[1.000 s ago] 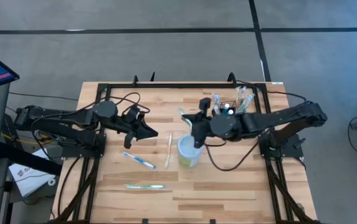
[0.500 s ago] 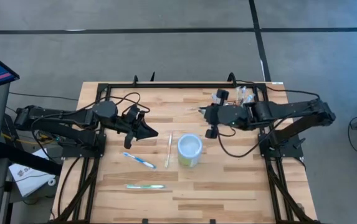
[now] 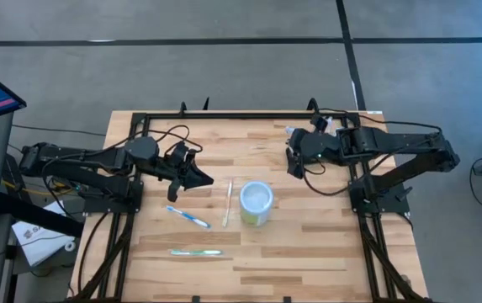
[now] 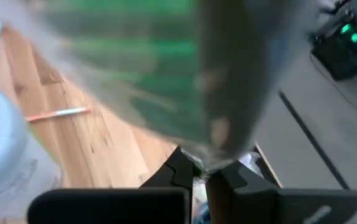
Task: Pick & Place toothbrushing station
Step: Put the green toothbrush into the wire organizer
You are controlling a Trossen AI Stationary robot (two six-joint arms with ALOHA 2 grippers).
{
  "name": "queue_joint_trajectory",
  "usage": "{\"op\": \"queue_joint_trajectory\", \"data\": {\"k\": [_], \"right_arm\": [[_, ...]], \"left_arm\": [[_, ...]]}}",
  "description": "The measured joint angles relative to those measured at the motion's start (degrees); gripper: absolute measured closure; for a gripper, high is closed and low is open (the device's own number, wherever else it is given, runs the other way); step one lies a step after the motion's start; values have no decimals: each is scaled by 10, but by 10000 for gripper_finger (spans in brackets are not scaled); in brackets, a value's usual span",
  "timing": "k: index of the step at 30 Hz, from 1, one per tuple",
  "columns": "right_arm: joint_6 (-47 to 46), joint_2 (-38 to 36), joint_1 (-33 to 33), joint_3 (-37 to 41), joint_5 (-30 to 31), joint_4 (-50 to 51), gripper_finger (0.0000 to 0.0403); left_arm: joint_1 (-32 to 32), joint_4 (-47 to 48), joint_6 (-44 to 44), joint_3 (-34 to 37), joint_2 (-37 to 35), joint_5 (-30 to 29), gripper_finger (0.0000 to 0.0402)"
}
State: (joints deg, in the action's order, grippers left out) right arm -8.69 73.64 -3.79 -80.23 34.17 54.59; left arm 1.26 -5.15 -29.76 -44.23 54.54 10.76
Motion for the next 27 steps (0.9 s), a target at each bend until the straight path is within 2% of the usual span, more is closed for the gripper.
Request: {"op": "queue_joint_trajectory", "data": {"k": [8,18,27], "right_arm": [[-19,-29,31,44,-13,-2,396],[-40,-107,68,131,-16,-20,396],[-29,-140,123,222,-73,-102,396]], "left_arm": [[0,-3,9,0,10,0,390],[0,-1,13,0,18,-3,390],[0,-2,25,0,18,-8,390]]}}
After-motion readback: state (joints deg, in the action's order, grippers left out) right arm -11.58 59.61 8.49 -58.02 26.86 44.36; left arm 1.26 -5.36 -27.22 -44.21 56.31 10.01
